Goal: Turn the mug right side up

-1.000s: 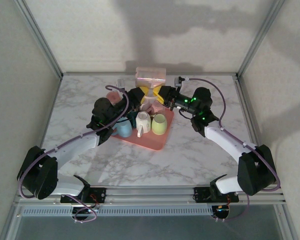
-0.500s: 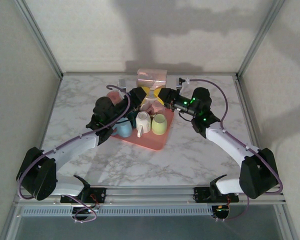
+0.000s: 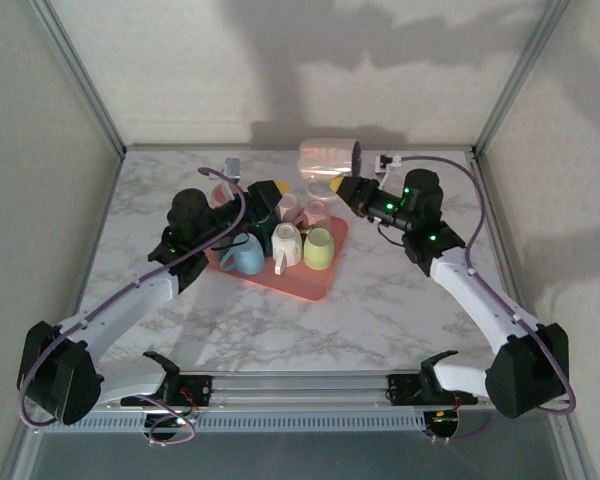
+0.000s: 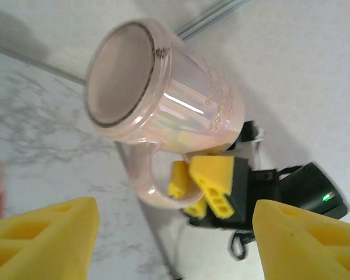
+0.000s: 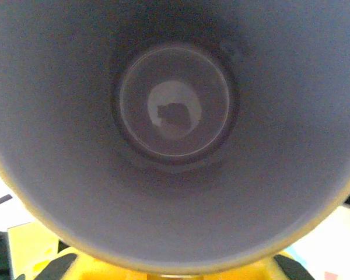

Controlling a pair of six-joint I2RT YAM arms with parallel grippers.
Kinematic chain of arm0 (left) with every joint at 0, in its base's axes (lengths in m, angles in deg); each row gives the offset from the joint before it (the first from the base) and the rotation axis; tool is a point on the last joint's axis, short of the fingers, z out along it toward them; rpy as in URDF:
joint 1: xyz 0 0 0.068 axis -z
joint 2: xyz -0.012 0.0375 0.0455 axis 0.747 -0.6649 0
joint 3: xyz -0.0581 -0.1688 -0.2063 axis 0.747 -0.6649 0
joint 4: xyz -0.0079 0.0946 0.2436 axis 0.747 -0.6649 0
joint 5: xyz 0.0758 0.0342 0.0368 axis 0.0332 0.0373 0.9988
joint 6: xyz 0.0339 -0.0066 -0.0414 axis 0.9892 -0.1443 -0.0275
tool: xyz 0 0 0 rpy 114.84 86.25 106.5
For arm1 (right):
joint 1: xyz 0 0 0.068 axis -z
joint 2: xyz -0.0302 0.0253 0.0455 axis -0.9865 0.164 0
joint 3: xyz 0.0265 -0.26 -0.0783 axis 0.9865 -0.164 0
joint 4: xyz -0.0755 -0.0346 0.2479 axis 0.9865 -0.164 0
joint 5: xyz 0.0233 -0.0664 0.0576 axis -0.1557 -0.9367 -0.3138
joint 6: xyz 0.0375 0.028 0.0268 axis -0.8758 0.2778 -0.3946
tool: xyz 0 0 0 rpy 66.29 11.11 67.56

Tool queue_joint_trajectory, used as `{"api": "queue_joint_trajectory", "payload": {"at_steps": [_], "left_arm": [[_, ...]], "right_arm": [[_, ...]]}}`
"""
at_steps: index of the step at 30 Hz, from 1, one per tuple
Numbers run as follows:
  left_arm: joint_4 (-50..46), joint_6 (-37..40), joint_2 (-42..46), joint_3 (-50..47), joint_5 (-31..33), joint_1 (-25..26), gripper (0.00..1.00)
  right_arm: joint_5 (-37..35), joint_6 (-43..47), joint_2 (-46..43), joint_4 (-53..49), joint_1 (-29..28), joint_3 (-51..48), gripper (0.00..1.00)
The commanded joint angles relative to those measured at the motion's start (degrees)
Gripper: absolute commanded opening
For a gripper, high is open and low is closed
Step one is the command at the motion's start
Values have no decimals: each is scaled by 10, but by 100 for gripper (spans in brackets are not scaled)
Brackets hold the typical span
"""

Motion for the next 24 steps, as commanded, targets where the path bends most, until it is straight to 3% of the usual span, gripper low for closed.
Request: {"api": "queue_joint_trajectory", "payload": {"at_steps": [1,10,16,24], "left_arm": [[-95,120,15,42,-33,-10,71],[-274,311,-36,136,-15,-13,70],[-331,383,-87,178,-14,-12,70],[-338,428,-121,197,-24,-3,69]], "right_arm": [[-19,114,-47,-60,13,51,0],[-144,329,-54,-339,40,143,0],[-241,402,-8,-444,42,197,0],[-323,449,75,-519,47,259,0]]}}
